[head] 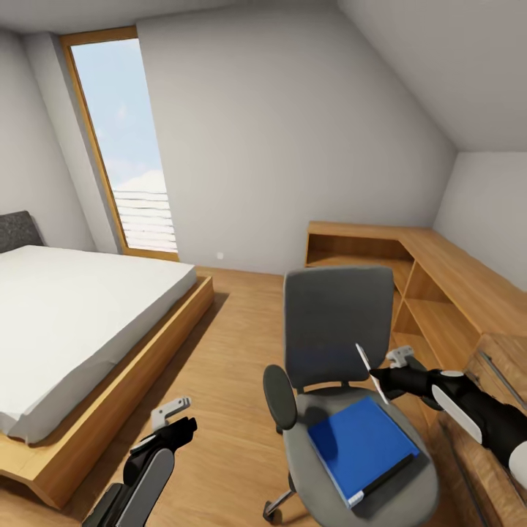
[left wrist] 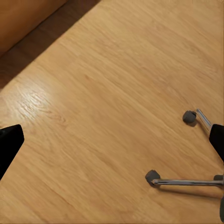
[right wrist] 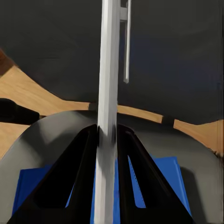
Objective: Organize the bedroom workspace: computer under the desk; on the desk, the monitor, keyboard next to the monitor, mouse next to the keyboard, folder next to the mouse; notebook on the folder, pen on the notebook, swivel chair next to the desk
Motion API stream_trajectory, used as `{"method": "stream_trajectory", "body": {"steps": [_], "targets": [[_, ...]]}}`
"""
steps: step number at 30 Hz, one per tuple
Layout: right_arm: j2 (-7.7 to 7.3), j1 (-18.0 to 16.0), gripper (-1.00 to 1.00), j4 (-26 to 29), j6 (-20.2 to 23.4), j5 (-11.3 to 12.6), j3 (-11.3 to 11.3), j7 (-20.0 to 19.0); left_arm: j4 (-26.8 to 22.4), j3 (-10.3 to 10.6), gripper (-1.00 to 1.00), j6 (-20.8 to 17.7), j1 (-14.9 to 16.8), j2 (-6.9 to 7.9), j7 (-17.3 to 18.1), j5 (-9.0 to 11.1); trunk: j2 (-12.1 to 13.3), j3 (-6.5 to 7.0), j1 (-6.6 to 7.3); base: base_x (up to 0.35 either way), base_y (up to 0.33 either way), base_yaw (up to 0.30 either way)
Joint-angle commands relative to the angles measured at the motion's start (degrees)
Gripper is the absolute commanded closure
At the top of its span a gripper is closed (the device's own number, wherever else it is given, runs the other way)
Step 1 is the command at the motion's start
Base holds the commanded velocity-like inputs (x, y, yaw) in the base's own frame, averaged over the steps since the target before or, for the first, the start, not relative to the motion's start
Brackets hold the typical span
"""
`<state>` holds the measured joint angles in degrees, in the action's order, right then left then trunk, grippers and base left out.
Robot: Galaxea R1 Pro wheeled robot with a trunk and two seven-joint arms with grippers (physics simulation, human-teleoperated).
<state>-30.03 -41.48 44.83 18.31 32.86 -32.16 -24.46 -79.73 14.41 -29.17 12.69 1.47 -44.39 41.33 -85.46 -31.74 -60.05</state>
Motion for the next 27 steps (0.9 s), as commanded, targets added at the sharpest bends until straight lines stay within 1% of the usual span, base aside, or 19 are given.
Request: {"method": "stream_trajectory", "body": {"steps": [1, 2, 4, 5, 6, 8, 9, 10, 11, 13, 15, 17, 19, 20, 21, 22, 25, 26, 27], "targets": [[-0.12, 0.5, 1.00, 1.3, 0.3, 0.6, -0.2, 1.3, -0.1, -0.1, -1.00, -0.1, 0.1, 0.07, -0.5, 0.4, 0.4, 0.12, 0.23, 0.000, 0.000, 0.000], [-0.18, 1.7, 1.00, 3.9, 0.3, 0.7, -0.2, 3.8, -0.1, -0.4, -1.00, -0.1, 0.1, 0.08, -0.4, 0.4, 0.8, 0.30, 0.45, 0.000, 0.000, 0.000], [-0.24, 3.1, 1.00, 6.5, 0.3, 0.7, -0.2, 6.6, -0.1, -0.5, -1.00, -0.1, 0.1, 0.09, -0.4, 0.4, 1.6, 0.66, 0.88, 0.000, 0.000, 0.000], [-0.28, 4.4, 1.00, 9.3, 0.3, 0.7, -0.2, 9.4, -0.1, -0.7, -1.00, -0.1, 0.1, 0.10, -0.4, 0.4, 2.0, 0.84, 1.10, 0.000, 0.000, 0.000], [-0.30, 5.1, 1.00, 10.6, 0.4, 0.7, -0.2, 10.9, -0.1, -0.7, -1.00, -0.1, 0.1, 0.12, -0.4, 0.4, 2.4, 1.02, 1.32, 0.000, 0.000, 0.000], [-0.45, 7.6, 1.00, 15.7, 0.4, 0.8, -0.2, 16.8, -0.1, -0.8, -1.00, -0.1, 0.1, 0.12, -0.3, 0.4, 3.2, 1.38, 1.76, 0.000, 0.000, 0.000], [-0.57, 8.1, 1.00, 16.8, 0.4, 1.0, -0.2, 18.3, -0.1, -0.8, -1.00, -0.1, 0.1, 0.12, -0.3, 0.4, 3.6, 1.56, 1.98, 0.000, 0.000, 0.000], [-0.75, 8.6, 1.00, 18.0, 0.4, 1.3, -0.2, 19.8, -0.1, -0.8, -1.00, -0.1, 0.1, 0.13, -0.3, 0.4, 4.0, 1.74, 2.20, 0.000, 0.000, 0.000], [-1.27, 9.4, 1.00, 20.3, 0.5, 2.0, -0.2, 22.5, -0.1, -0.8, -1.00, -0.1, 0.1, 0.12, -0.3, 0.4, 4.4, 1.92, 2.42, 0.000, 0.000, 0.000], [-1.92, 10.3, 1.00, 22.8, 0.4, 3.2, -0.2, 25.2, -0.1, -0.9, -1.00, -0.1, 0.1, 0.14, -0.3, 0.3, 5.2, 2.28, 2.86, 0.000, 0.000, 0.000], [-3.14, 11.8, 1.00, 26.9, 0.4, 5.8, -0.3, 29.0, -0.1, -0.9, -1.00, -0.1, 0.1, 0.16, -0.3, 0.3, 6.0, 2.64, 3.30, 0.000, 0.000, 0.000], [-5.29, 13.8, 1.00, 32.4, 0.4, 10.1, -0.3, 34.3, -0.1, -0.9, -1.00, -0.1, 0.1, 0.17, -0.3, 0.3, 6.8, 3.00, 3.74, 0.000, 0.000, 0.000], [-6.38, 14.6, 1.00, 34.8, 0.5, 12.5, -0.3, 37.1, -0.1, -0.9, -1.00, -0.1, 0.1, 0.14, -0.3, 0.3, 7.6, 3.35, 4.18, 0.000, 0.000, 0.000], [-7.18, 15.1, 1.00, 36.6, 0.5, 14.9, -0.3, 40.0, -0.1, -0.9, -1.00, -0.1, 0.1, 0.13, -0.3, 0.3, 8.0, 3.53, 4.40, 0.000, 0.000, 0.000], [-7.47, 15.3, 1.00, 37.3, 0.5, 16.1, -0.3, 41.5, -0.1, -0.9, -1.00, -0.1, 0.1, 0.13, -0.3, 0.3, 8.4, 3.71, 4.62, 0.000, 0.000, 0.000], [-7.89, 15.6, 1.00, 38.5, 0.6, 18.4, -0.3, 44.5, -0.1, -0.9, -1.00, -0.1, 0.1, 0.12, -0.3, 0.3, 8.8, 3.89, 4.84, 0.000, 0.000, 0.000], [-8.26, 15.8, 1.00, 40.1, 0.8, 22.1, -0.4, 48.6, -0.1, -0.9, -1.00, -0.1, 0.1, 0.11, -0.4, 0.2, 10.0, 4.43, 5.50, 0.000, 0.000, 0.000], [-8.45, 15.9, 1.00, 41.3, 0.8, 24.5, -0.4, 51.2, -0.1, -0.8, -1.00, -0.1, 0.1, 0.11, -0.4, 0.1, 10.4, 4.61, 5.72, 0.000, 0.000, 0.000], [-8.21, 16.1, 1.00, 41.0, 0.6, 24.6, -0.4, 51.5, -0.5, -0.5, -1.00, 0.2, -0.3, 0.44, -0.8, -0.2, 10.4, 4.61, 5.71, 0.000, 0.000, 0.000]]}}
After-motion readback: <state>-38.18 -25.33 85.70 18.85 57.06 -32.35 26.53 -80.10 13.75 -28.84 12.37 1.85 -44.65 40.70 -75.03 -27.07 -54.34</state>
